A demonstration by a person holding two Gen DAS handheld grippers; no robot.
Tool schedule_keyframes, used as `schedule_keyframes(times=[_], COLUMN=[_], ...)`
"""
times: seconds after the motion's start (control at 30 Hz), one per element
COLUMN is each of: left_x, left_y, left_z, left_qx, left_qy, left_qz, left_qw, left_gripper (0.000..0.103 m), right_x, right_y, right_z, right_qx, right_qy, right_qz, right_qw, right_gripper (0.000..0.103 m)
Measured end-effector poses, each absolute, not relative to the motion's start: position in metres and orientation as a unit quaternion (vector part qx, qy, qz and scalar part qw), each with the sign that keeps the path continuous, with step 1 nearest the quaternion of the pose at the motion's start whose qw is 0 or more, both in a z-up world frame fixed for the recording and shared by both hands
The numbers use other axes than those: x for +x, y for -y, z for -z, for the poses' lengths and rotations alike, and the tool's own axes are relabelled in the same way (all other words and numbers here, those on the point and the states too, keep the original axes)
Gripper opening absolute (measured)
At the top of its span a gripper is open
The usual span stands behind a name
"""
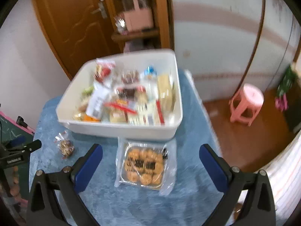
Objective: Organize snacks
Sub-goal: 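Move the left tool to the nut-cookie bag while the right moves to the puff-ball tray, then grasp the clear nut-cookie bag with the left tool while the right grasps the puff-ball tray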
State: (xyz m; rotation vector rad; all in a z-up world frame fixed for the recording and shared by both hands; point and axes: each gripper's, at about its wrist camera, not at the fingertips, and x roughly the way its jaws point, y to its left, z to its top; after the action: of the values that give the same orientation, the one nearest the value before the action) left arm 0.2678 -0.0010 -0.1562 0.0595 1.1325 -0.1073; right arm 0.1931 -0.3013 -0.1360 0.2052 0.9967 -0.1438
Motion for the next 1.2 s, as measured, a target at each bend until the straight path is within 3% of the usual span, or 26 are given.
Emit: schedule_keyframes(times=[0.37,1.07,1.13,1.2], left_x=[0.293,0.312,0.314,0.313], left_y=[-0.006,0.028,0.035,0.039], left_z=[0.214,0.259,0.265,0.268], left_qx=[-0.047,-0.024,-0.018,-0.013], left_qy=[-0.574,-0.594,-0.595,-0.596], left_qz=[0.037,0.022,0.022,0.025], left_qw=[0.817,0.804,0.803,0.803], left_gripper=[0.101,0.101,0.100,0.091], right_x=[0.213,0.217,0.216,0.215], right_y=[0.301,0.256,0.255,0.256], right_z=[0.220,0.233,0.233,0.233], right_qx=[0.172,0.027,0.026,0.028], right_qy=[-0.549,-0.565,-0.565,-0.565], right_qz=[0.077,0.105,0.108,0.108], right_qw=[0.814,0.818,0.817,0.817], right_gripper=[0.103,0.103,0.103,0.103])
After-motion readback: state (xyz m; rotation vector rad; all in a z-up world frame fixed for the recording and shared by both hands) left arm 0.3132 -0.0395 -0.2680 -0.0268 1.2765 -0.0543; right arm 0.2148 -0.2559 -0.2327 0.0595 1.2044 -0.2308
